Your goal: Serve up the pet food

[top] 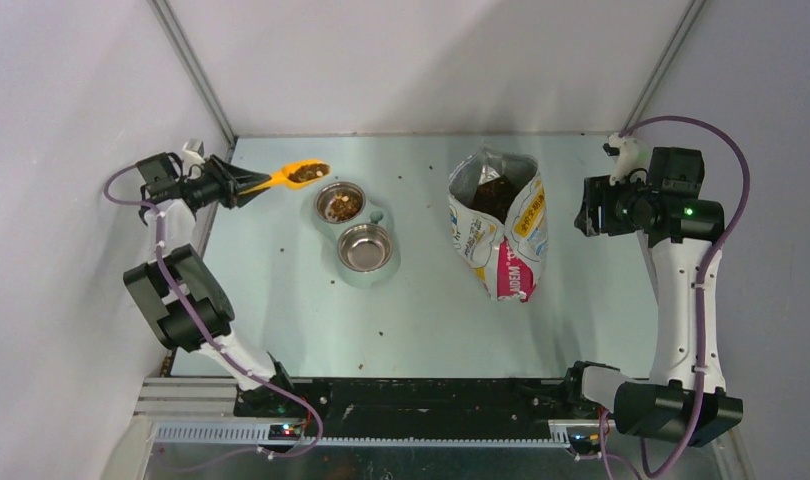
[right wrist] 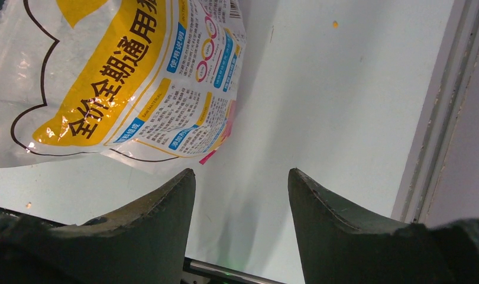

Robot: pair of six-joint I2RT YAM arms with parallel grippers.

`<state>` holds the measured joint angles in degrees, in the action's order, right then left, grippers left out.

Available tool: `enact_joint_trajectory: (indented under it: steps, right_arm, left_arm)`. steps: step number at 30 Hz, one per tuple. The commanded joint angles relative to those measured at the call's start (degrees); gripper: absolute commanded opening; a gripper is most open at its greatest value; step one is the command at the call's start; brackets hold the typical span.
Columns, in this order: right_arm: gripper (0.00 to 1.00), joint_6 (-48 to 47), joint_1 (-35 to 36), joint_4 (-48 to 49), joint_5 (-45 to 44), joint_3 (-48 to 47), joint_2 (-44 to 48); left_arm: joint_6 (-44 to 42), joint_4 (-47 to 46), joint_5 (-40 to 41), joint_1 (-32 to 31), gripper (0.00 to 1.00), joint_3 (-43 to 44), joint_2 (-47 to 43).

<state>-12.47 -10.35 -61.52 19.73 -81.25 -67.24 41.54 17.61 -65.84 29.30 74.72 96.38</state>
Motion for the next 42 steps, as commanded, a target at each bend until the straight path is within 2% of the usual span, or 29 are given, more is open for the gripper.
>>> enact_joint_trajectory:
  steps: [1,7,16,24,32,42]
  right_arm:
    - [0.62,0.17,-0.02,1.85,0.49,0.04,1.71]
    - [0.62,0.13,-0.11,1.9,0.49,0.4,1.98]
    - [0.62,0.17,-0.11,2.19,0.49,1.09,2.46]
    - [0.62,0.17,-0.2,2.41,0.41,1.39,2.67]
    - [0.62,0.25,-0.37,2.45,0.32,1.83,3.37]
    - [0.62,0.32,-0.55,2.86,0.27,1.82,3.44]
  left_arm:
    - [-16.42,13.78,4.93,-0.06,0.0,2.94,0.02]
    - [-24.41,21.54,13.04,-0.18,0.0,6.49,1.47]
    - [-27.85,24.4,18.83,-2.34,0.0,8.83,2.35]
    - [-31.88,27.14,24.48,-8.85,0.0,13.7,4.17]
    - [-37.02,30.36,37.96,-17.67,0.0,21.09,5.84]
    - [-41.05,31.67,44.9,-24.49,0.0,25.88,5.5]
